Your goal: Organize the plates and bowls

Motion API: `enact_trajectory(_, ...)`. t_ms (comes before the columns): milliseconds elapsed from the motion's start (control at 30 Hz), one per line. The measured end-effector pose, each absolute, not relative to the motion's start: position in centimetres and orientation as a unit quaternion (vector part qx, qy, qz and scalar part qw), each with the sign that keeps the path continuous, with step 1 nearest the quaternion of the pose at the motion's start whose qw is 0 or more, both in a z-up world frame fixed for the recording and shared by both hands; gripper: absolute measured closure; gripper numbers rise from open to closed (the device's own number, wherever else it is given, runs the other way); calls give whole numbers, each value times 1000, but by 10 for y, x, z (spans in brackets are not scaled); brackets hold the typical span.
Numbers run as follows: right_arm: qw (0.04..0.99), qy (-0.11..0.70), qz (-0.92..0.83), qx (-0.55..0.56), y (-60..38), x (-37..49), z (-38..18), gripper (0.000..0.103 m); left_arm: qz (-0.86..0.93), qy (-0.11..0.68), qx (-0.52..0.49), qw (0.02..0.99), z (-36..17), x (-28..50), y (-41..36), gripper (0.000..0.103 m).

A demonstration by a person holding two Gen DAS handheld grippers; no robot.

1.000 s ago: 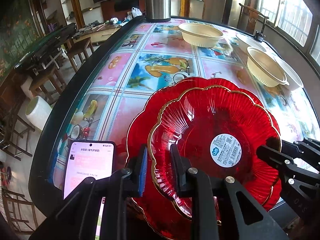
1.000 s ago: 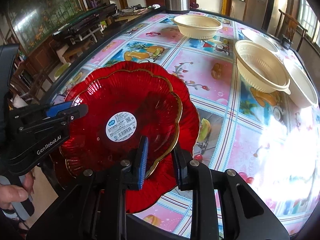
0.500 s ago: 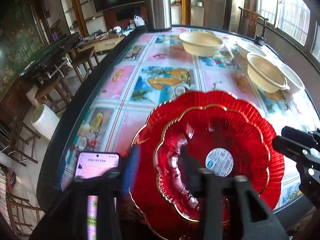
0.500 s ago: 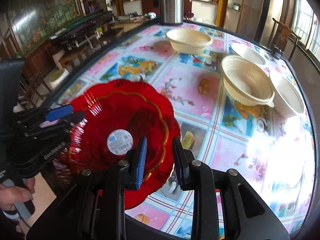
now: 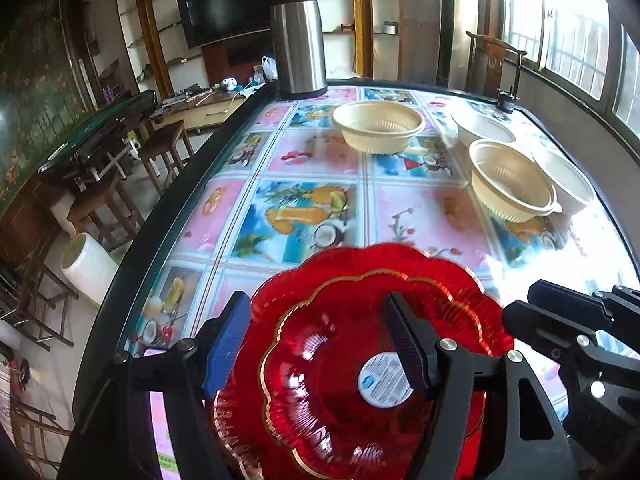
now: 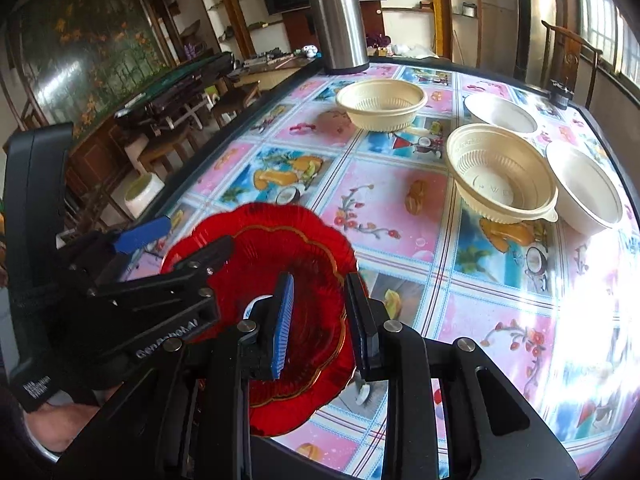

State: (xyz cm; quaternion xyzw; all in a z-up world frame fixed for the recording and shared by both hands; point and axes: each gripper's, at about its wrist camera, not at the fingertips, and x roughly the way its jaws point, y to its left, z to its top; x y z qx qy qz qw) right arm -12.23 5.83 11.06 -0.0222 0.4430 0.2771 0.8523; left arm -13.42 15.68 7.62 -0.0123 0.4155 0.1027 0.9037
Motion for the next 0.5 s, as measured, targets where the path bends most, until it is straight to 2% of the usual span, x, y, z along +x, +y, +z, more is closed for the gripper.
enact_trajectory(67, 854, 441, 276, -12, 55, -119, 113, 59, 103, 411, -20, 905, 78, -130, 156, 34)
enact_trajectory(100, 856, 437, 276, -7, 53, -118, 115, 58, 104, 410, -23, 906, 80, -127, 156, 34)
enact_trajectory(500, 862, 431, 265, 37, 35, -85, 125, 58, 114, 406, -36, 906, 87, -100, 156, 34)
